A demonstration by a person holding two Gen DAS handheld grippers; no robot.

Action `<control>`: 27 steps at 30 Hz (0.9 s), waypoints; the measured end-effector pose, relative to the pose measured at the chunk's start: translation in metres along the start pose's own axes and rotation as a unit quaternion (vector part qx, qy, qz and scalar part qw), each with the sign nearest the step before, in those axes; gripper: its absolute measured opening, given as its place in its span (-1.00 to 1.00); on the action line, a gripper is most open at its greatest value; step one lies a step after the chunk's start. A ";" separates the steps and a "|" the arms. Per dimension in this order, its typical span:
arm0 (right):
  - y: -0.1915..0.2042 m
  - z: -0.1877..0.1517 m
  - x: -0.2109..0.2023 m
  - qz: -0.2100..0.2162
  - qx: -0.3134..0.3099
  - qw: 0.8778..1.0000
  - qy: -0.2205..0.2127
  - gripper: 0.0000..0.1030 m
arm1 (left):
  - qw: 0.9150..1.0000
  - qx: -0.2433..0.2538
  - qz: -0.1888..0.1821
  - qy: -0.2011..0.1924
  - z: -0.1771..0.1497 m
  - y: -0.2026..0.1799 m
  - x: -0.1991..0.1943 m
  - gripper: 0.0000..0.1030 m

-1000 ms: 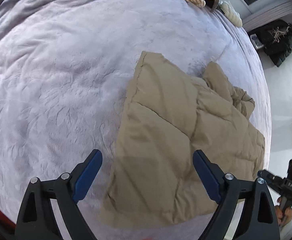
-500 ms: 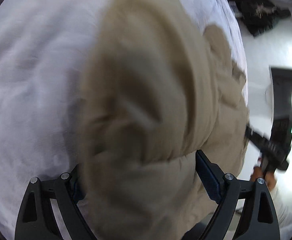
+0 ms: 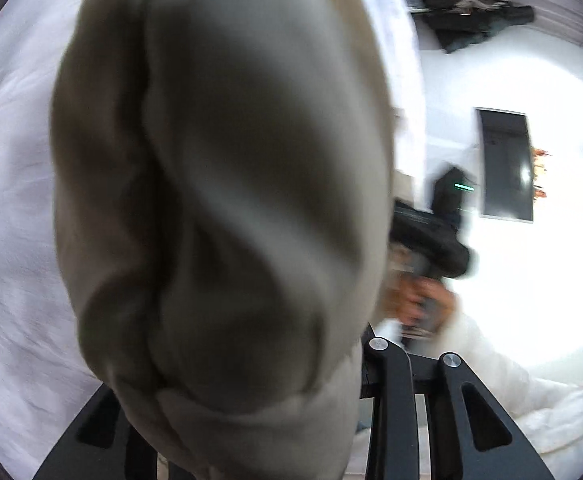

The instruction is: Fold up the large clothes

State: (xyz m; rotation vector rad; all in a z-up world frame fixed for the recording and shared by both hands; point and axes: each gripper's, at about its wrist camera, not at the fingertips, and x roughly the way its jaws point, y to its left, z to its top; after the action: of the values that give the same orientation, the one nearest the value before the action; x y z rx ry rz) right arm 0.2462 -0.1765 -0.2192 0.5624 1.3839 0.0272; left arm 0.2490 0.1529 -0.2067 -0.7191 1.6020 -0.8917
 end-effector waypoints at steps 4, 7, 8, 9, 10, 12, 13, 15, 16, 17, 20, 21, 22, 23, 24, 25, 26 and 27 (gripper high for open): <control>-0.001 0.002 0.012 -0.008 0.006 1.000 0.006 -0.68 | 0.998 0.023 -0.061 -0.006 -0.010 -0.058 0.012 -0.29; -0.001 0.003 0.012 -0.002 0.004 1.000 0.011 -0.69 | 0.998 0.041 -0.054 -0.006 -0.013 -0.097 0.035 -0.29; -0.004 0.004 0.010 0.007 0.008 1.000 0.014 -0.69 | 0.998 0.040 -0.056 -0.005 -0.014 -0.106 0.043 -0.29; -0.007 0.004 0.004 0.019 0.015 1.000 0.018 -0.69 | 0.997 0.038 -0.061 -0.004 -0.014 -0.113 0.050 -0.29; -0.007 0.004 0.004 0.019 0.015 1.000 0.018 -0.69 | 0.997 0.041 -0.062 -0.003 -0.015 -0.120 0.055 -0.29; -0.014 0.001 -0.012 0.032 0.022 0.999 0.018 -0.69 | 0.998 0.052 -0.047 -0.003 -0.018 -0.133 0.062 -0.29; -0.025 -0.013 -0.042 0.062 0.025 0.998 0.005 -0.68 | 0.998 0.056 -0.036 -0.004 -0.020 -0.140 0.066 -0.29; -0.040 -0.035 -0.071 0.082 0.031 0.996 -0.007 -0.68 | 0.998 0.051 -0.025 -0.005 -0.023 -0.146 0.070 -0.29; -0.040 -0.035 -0.071 0.082 0.031 0.996 -0.007 -0.68 | 0.999 0.048 -0.020 -0.006 -0.024 -0.150 0.073 -0.29; -0.053 -0.061 -0.090 0.099 0.041 0.994 -0.008 -0.68 | 0.999 0.046 -0.013 -0.007 -0.020 -0.156 0.079 -0.29; -0.073 -0.109 -0.101 0.125 0.065 0.990 0.010 -0.68 | 0.999 0.049 0.011 -0.006 -0.019 -0.164 0.081 -0.29; -0.077 -0.124 -0.098 0.127 0.070 0.989 0.018 -0.68 | 0.999 0.050 0.019 -0.004 -0.020 -0.170 0.086 -0.29; -0.080 -0.134 -0.093 0.128 0.076 0.988 0.026 -0.68 | 0.998 0.052 0.030 -0.002 -0.022 -0.174 0.088 -0.29; -0.084 -0.141 -0.087 0.129 0.084 0.987 0.032 -0.68 | 0.998 0.056 0.043 0.002 -0.024 -0.181 0.095 -0.29; -0.088 -0.148 -0.078 0.136 0.099 0.985 0.039 -0.68 | 0.997 0.058 0.049 0.005 -0.024 -0.190 0.104 -0.29; -0.090 -0.151 -0.070 0.141 0.106 0.983 0.044 -0.68 | 0.997 0.060 0.055 0.010 -0.024 -0.195 0.112 -0.29; -0.092 -0.153 -0.063 0.142 0.112 0.982 0.048 -0.68 | 0.996 0.066 0.063 0.015 -0.025 -0.202 0.122 -0.29; -0.092 -0.153 -0.063 0.142 0.112 0.982 0.048 -0.68 | 0.995 0.073 0.071 0.020 -0.028 -0.208 0.131 -0.29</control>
State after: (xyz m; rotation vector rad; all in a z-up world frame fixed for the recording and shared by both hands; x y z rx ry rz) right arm 0.0625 -0.2229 -0.2097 0.9548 1.3990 0.1315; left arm 0.1943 -0.0618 -0.0955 -0.4819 1.5844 -0.9128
